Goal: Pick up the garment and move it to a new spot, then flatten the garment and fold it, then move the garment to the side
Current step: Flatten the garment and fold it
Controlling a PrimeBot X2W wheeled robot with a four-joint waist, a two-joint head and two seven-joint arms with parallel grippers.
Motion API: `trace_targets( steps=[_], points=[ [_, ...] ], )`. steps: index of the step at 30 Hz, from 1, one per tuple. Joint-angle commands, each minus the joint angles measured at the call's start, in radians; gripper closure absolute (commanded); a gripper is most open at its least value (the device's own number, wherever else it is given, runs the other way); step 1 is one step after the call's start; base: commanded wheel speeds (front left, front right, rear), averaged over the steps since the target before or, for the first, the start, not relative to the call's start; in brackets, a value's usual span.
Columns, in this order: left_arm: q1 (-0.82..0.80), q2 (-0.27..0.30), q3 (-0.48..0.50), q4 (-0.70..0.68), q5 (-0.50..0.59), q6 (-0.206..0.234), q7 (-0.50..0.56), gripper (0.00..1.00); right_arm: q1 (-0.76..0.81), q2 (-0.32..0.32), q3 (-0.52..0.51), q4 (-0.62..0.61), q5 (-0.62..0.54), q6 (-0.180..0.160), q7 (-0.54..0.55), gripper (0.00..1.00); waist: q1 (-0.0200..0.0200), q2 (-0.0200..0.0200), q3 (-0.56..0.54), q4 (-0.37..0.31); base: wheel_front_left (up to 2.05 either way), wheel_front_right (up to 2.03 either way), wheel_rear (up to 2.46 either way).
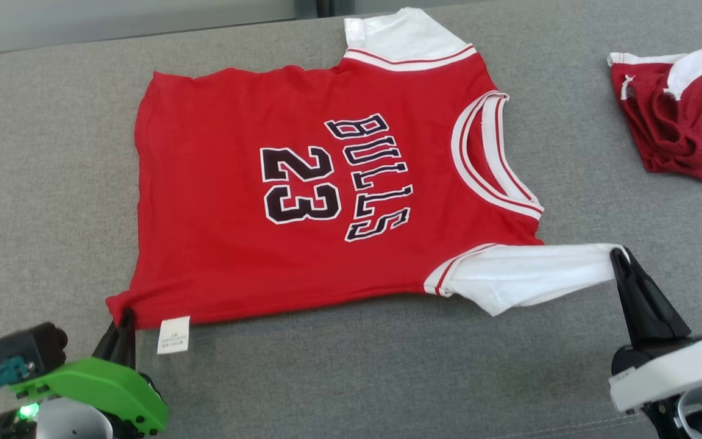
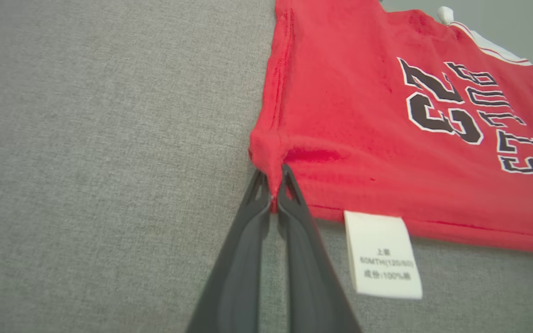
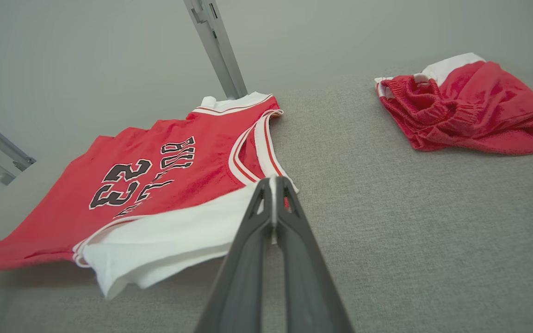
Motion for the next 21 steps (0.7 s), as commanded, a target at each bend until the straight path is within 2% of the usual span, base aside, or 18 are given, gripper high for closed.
trace_targets(
  steps=[1, 6, 12, 13, 14, 16, 17, 18, 19, 21],
  points=[
    [-0.039, 0.024, -0.002, 0.012, -0.015, -0.003, 0.04, 1.0, -0.044, -0.013, 0.003, 0.014, 0.005, -0.001, 0.008, 1.0, 0.0, 0.0, 0.034, 0.006, 0.0, 0.0, 0.0],
    [-0.186, 0.046, -0.006, 0.064, -0.053, -0.028, 0.116, 1.0, -0.189, -0.052, 0.034, 0.096, 0.036, -0.001, 0.018, 1.0, 0.0, 0.0, 0.1, 0.018, 0.0, 0.0, 0.0],
    [-0.345, 0.068, -0.022, 0.162, -0.077, -0.065, 0.161, 1.0, -0.376, -0.1, 0.089, 0.252, 0.069, -0.001, 0.001, 1.0, 0.0, 0.0, 0.153, 0.022, 0.0, 0.0, 0.0],
    [-0.369, 0.069, -0.023, 0.182, -0.079, -0.07, 0.163, 0.92, -0.405, -0.106, 0.101, 0.283, 0.075, -0.001, -0.001, 1.0, 0.0, 0.0, 0.159, 0.022, 0.0, 0.0, 0.0],
    [-0.387, 0.072, -0.027, 0.196, -0.081, -0.077, 0.165, 0.64, -0.43, -0.109, 0.109, 0.308, 0.084, -0.001, -0.009, 1.0, 0.0, 0.0, 0.163, 0.022, 0.0, 0.0, 0.0],
    [-0.423, 0.062, -0.032, 0.222, -0.095, -0.094, 0.159, 0.0, -0.481, -0.119, 0.127, 0.362, 0.095, -0.001, -0.034, 1.0, 0.0, 0.0, 0.17, 0.024, 0.0, 0.0, 0.0],
    [-0.437, 0.054, -0.03, 0.234, -0.099, -0.098, 0.151, 0.0, -0.506, -0.122, 0.146, 0.384, 0.103, -0.001, -0.057, 0.87, 0.0, 0.0, 0.173, 0.025, 0.0, 0.0, 0.0],
    [-0.446, 0.055, -0.03, 0.243, -0.094, -0.101, 0.14, 0.0, -0.525, -0.126, 0.157, 0.403, 0.103, -0.001, -0.078, 0.23, 0.0, 0.0, 0.175, 0.026, 0.0, 0.0, 0.0],
    [-0.454, 0.054, -0.032, 0.251, -0.086, -0.107, 0.121, 0.0, -0.541, -0.132, 0.171, 0.424, 0.102, -0.001, -0.105, 0.0, 0.0, 0.0, 0.177, 0.027, 0.0, 0.0, 0.0],
    [-0.47, 0.036, -0.021, 0.258, -0.07, -0.102, 0.046, 0.0, -0.566, -0.138, 0.192, 0.454, 0.087, -0.001, -0.166, 0.0, 0.0, 0.0, 0.18, 0.029, 0.0, 0.0, 0.0]
  ],
)
